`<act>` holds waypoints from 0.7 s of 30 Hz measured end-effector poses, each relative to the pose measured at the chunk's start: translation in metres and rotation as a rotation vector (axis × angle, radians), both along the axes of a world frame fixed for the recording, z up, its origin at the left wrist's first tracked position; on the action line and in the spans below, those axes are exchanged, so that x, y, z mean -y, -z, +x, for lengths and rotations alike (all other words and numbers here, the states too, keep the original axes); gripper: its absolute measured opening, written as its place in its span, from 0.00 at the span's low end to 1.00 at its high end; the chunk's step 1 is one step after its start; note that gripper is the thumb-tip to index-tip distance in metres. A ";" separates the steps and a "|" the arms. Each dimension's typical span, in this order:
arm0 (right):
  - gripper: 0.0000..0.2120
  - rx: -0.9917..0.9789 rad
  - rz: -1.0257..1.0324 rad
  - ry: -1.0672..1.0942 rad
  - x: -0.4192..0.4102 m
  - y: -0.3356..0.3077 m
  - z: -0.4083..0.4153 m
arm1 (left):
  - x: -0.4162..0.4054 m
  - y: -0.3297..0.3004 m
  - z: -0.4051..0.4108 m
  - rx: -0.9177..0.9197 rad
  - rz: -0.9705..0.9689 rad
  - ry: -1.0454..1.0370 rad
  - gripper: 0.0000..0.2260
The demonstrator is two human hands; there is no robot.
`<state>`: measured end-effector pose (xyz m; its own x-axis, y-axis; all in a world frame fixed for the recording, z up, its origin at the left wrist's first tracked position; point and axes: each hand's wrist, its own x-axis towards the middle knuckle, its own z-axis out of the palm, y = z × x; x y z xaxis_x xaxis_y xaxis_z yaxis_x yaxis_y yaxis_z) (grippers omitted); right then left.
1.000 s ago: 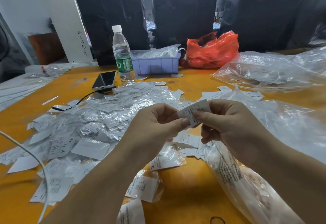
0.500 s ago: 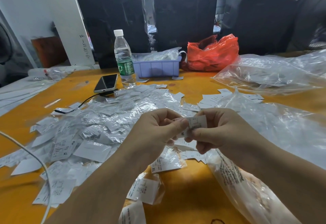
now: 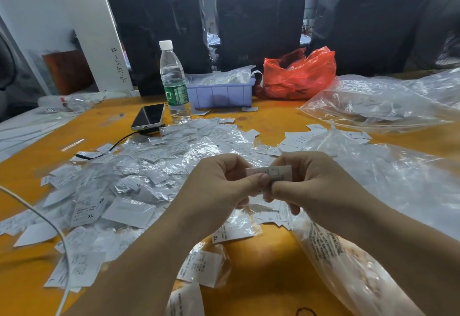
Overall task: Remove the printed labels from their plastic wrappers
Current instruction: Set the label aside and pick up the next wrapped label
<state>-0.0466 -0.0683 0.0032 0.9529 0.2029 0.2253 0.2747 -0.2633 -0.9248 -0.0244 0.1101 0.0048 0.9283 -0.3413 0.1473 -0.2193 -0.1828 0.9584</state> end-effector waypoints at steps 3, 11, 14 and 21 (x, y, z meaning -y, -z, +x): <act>0.03 -0.034 0.005 -0.023 0.000 0.000 0.000 | 0.000 -0.001 0.000 -0.016 -0.003 0.011 0.13; 0.04 -0.014 0.123 0.084 0.001 -0.004 0.000 | -0.004 -0.002 0.003 -0.049 -0.032 -0.022 0.08; 0.03 -0.033 0.108 0.048 -0.003 -0.002 -0.002 | -0.003 -0.002 0.002 -0.036 -0.013 -0.013 0.14; 0.06 0.009 0.111 0.115 0.000 -0.004 -0.003 | -0.003 -0.003 0.002 -0.055 -0.039 -0.035 0.14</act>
